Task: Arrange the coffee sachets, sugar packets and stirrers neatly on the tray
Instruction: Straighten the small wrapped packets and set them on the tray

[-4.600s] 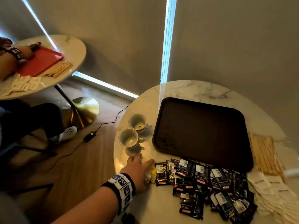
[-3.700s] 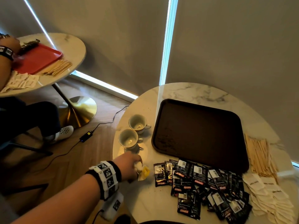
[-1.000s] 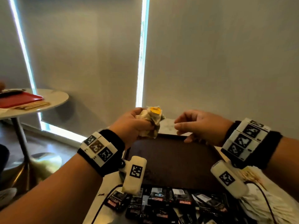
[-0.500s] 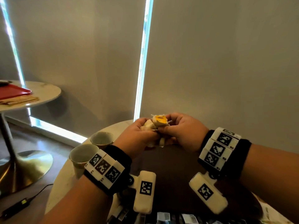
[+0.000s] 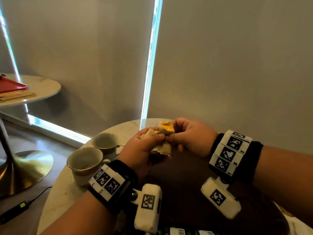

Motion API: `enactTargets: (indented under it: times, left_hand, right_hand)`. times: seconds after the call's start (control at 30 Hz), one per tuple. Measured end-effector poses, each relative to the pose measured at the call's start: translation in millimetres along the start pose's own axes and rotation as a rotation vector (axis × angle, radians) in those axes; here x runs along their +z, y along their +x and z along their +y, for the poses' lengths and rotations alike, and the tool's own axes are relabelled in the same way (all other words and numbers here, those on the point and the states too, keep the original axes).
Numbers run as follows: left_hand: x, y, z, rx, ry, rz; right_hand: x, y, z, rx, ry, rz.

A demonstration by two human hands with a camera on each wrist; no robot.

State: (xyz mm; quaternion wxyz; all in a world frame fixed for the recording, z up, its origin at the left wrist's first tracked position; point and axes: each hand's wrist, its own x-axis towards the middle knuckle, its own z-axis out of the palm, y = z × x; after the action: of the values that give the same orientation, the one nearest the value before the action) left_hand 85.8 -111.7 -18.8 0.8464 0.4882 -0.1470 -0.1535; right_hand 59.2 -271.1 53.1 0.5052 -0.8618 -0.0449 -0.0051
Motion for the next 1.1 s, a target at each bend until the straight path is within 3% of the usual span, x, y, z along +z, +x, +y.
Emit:
enactTargets:
  times: [0.27,0.4,0.63,1.1]
  left_hand:
    - [-8,1,2,0.008,0.05,0.068]
    - [-7,1,1,0.005,0.038,0.067]
    - [-10,3,-2,-0.023,-0.008,0.095]
    - [-19,7,1,0.023,-0.03,0.173]
  right_hand:
    - [0,15,-4,-0.074,0.102,0.076]
    - [0,16,-6,-0.107,0.028,0.027]
    - [-2,21,-3,-0.13,0.022,0.095]
    - [-12,32,4,-0.082,0.125,0.208]
